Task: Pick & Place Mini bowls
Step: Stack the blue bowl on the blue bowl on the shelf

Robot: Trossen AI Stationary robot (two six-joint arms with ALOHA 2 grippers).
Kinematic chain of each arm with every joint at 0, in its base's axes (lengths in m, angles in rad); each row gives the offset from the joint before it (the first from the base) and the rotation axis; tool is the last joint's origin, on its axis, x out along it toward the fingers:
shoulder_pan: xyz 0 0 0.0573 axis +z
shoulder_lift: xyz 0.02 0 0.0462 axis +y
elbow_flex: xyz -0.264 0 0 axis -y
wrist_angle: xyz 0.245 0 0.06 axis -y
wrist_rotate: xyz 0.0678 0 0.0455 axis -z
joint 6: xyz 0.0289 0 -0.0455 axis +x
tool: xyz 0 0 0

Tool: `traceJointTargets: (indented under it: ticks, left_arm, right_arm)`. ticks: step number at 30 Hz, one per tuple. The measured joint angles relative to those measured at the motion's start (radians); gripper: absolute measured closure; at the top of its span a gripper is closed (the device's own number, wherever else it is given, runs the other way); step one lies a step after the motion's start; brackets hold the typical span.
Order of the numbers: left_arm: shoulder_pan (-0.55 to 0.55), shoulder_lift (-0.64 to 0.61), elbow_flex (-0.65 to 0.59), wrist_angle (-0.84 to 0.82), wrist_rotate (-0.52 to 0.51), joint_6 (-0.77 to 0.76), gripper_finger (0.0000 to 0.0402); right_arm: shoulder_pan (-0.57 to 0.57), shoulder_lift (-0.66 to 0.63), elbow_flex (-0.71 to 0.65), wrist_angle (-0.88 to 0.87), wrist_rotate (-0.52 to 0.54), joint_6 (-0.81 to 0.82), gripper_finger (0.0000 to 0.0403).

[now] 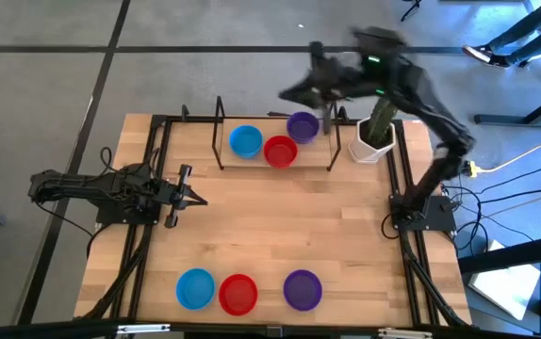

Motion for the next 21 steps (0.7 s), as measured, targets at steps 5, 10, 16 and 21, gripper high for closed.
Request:
traceJointTargets:
  ticks: [5, 10, 16, 21]
  left_arm:
    - [0.0, 0.0, 0.0, 0.0, 0.0, 0.0, 0.0397]
    - [0.0, 0.0, 0.0, 0.0, 0.0, -0.008, 0.04]
    - [0.0, 0.0, 0.0, 0.0, 0.0, -0.009, 0.0394]
    - [0.0, 0.0, 0.0, 0.0, 0.0, -0.018, 0.0398]
  right_arm:
    - [0.141, -0.115, -0.001, -0.126, 0.115, 0.02, 0.0398]
    - [0.328, -0.207, -0.098, -0.158, 0.293, 0.016, 0.04]
    - [0.483, -0.376, -0.449, 0.04, 0.457, 0.013, 0.0401]
    - [0.5, -0.594, -0.778, 0.203, 0.423, 0.045, 0.0401]
